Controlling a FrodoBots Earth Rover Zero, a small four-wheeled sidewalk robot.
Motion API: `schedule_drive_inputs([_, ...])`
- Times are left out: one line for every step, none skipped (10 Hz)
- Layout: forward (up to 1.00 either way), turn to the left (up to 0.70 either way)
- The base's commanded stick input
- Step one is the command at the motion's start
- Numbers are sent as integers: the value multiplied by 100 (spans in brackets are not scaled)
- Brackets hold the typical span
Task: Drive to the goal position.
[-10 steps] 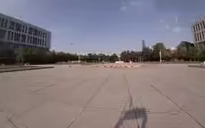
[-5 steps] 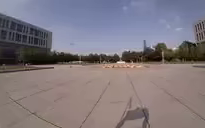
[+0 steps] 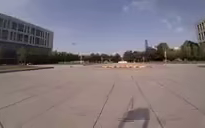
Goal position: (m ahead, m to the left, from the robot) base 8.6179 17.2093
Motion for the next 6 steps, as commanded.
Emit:
schedule_drive_inputs([100, -39])
schedule_drive_inputs([100, -39])
schedule_drive_inputs([100, -39])
schedule_drive_inputs([100, -39])
schedule_drive_inputs([100, -39])
schedule_drive_inputs([100, -39])
